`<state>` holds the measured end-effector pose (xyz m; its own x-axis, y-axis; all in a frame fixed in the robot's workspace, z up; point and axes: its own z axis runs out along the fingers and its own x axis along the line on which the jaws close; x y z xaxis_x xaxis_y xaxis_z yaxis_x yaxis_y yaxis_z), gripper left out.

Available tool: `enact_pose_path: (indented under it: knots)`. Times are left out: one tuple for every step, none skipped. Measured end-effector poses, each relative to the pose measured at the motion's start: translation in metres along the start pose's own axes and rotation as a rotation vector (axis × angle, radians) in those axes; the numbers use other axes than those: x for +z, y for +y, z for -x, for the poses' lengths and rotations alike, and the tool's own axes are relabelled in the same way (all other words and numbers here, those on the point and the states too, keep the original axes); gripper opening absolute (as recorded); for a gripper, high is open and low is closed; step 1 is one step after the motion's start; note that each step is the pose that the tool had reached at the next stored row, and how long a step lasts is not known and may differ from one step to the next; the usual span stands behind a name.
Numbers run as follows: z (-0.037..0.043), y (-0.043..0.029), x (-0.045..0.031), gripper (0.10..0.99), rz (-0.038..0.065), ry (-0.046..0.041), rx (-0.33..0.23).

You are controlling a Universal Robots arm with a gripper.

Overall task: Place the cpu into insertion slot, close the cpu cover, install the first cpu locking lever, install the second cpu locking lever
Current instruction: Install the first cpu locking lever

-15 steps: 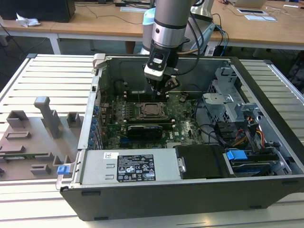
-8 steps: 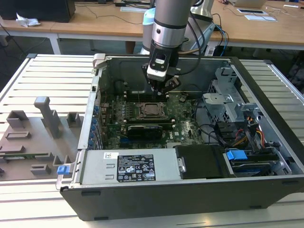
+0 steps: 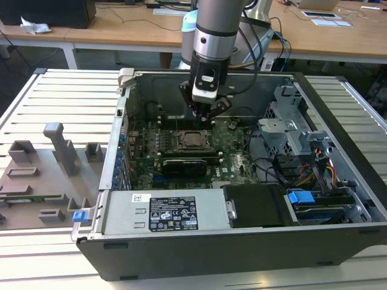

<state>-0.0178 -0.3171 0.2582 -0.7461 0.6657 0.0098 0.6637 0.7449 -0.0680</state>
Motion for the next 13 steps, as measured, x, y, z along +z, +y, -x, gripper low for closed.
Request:
enact_pose_path:
  knots:
    - [0.0000,0.0000,0.0000,0.106,0.000,-0.0008,-0.011]
    - [0.0000,0.0000,0.0000,0.106,0.000,-0.0019,-0.027]
    - [0.0000,0.0000,0.0000,0.106,0.000,-0.0028,-0.040]
    - [0.0000,0.0000,0.0000,0.106,0.000,-0.0034,-0.051]
    - [0.0000,0.0000,0.0000,0.106,-0.001,-0.0041,-0.060]
    - [0.0000,0.0000,0.0000,0.106,-0.001,-0.0048,-0.070]
    - [0.0000,0.0000,0.0000,0.106,-0.001,-0.0052,-0.077]
    - [0.0000,0.0000,0.0000,0.106,-0.001,-0.0062,-0.090]
    - [0.0000,0.0000,0.0000,0.106,-0.001,-0.0075,-0.111]
    - [0.0000,0.0000,0.0000,0.106,-0.001,-0.0083,-0.122]
    - [0.0000,0.0000,0.0000,0.106,-0.001,-0.0091,-0.133]
    - [0.0000,0.0000,0.0000,0.106,-0.001,-0.0096,-0.141]
    - [0.0000,0.0000,0.0000,0.106,-0.001,-0.0104,-0.152]
